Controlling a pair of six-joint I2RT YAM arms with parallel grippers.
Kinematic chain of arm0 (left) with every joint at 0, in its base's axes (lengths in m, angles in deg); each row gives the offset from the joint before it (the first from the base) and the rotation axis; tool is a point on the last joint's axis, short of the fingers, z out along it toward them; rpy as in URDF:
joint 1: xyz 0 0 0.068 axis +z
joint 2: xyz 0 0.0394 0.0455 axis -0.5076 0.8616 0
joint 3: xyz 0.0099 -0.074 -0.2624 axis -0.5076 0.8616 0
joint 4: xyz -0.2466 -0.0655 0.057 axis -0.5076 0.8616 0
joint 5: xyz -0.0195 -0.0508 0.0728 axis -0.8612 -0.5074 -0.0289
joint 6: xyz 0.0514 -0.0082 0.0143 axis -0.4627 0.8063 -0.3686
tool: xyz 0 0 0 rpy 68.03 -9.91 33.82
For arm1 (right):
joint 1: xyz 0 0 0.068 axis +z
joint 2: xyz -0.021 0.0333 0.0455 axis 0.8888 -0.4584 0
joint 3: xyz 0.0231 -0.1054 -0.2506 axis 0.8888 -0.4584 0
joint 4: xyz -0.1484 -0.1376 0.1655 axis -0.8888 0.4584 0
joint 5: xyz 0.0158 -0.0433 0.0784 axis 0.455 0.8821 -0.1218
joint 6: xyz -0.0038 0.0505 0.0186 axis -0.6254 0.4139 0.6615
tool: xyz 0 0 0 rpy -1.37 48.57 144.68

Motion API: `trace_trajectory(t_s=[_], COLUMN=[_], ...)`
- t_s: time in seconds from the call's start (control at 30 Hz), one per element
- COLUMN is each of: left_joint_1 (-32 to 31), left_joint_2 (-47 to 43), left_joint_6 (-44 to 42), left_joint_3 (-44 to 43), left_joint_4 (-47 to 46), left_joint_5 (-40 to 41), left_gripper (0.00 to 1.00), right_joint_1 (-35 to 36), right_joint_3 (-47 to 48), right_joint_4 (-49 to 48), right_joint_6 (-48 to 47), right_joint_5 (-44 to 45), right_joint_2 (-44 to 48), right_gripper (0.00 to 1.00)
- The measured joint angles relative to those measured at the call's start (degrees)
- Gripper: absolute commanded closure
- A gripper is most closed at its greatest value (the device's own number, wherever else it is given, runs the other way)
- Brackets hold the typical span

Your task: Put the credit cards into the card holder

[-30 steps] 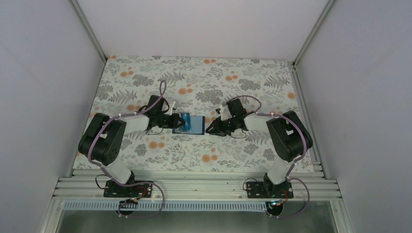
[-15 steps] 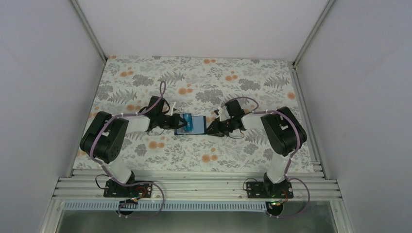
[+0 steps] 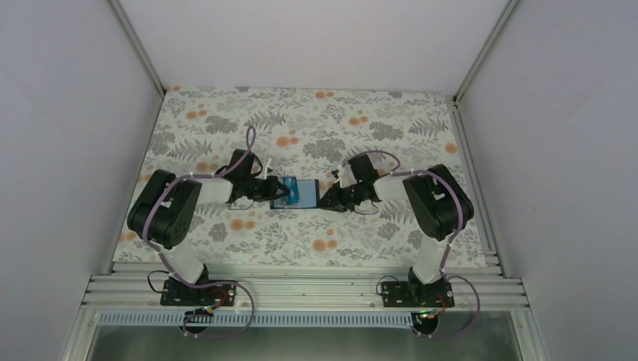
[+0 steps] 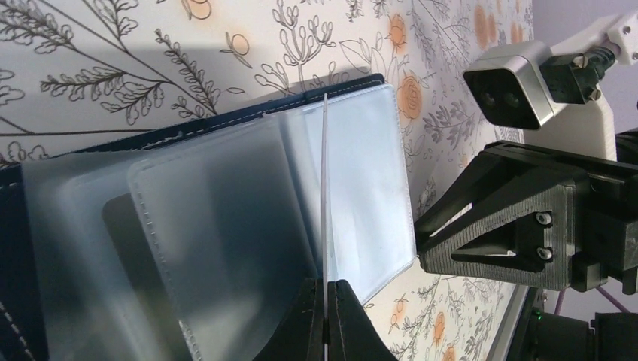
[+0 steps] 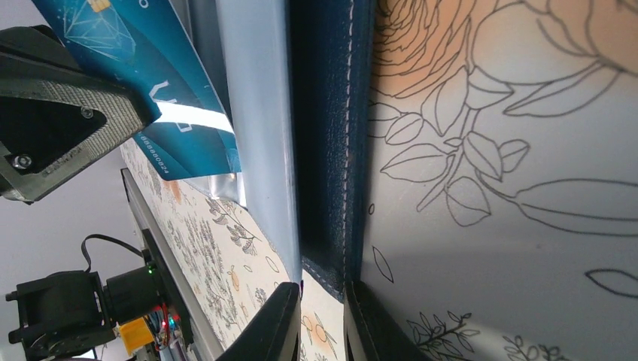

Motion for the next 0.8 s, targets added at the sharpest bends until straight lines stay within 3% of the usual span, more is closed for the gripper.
trace_trajectory(t_s=[0.8], left_joint_1=[1.0], left_joint_2=[2.9], left_joint_6=[6.6], left_joint_3=[-0.9], left_joint_4=[-0.8], left_joint_5=[-3.7], left_gripper=[0.98], right_joint_1=[-0.4], right_joint_3=[0.0], right_joint_4=[0.3], right_joint_6=[0.0], right_joint_5=[-0.4], right_joint_2=[0.0], right_gripper=[0.83])
